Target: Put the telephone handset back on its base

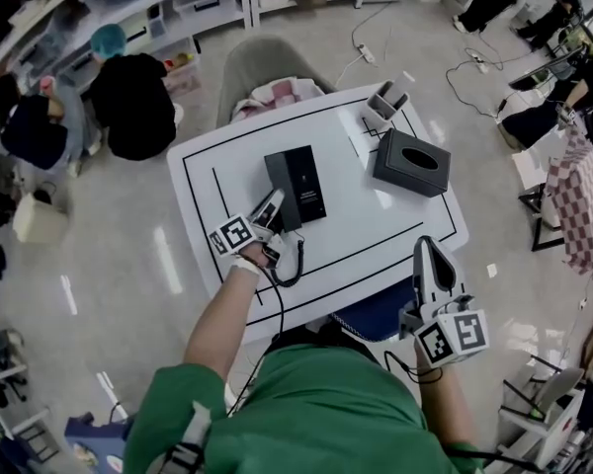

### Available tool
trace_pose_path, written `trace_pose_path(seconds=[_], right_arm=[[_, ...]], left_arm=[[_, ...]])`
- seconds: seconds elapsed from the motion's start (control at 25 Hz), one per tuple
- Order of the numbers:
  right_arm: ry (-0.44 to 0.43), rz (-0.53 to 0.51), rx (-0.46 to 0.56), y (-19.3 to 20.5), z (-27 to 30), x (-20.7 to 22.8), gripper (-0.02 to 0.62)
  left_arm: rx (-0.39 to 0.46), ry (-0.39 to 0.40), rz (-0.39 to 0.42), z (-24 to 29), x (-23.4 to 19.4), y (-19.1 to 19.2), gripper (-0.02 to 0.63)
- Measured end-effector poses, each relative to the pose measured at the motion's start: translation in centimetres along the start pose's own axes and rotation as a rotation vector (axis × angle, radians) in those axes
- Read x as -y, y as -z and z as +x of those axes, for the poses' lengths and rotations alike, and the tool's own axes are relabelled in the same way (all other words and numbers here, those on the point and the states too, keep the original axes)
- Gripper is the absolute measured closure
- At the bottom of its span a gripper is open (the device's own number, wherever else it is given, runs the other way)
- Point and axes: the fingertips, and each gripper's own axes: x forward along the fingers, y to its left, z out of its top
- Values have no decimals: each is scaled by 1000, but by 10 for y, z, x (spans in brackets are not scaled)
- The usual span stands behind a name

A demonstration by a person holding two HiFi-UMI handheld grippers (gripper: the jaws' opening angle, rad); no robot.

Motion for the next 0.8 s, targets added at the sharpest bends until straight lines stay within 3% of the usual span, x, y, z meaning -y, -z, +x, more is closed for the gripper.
trace_pose_path(seconds=[0.44,0.64,0.8], right_arm=[[-49,47,-5,12,0,3,572],[-56,65,8,12,3,9,572],[-57,75,8,12,4,15,572]], left_arm=[[-268,-167,213,7,-8,6,512],[-374,-285,393,12,-15,-4,480],[-369,-274,374,14,-17,-2,472]])
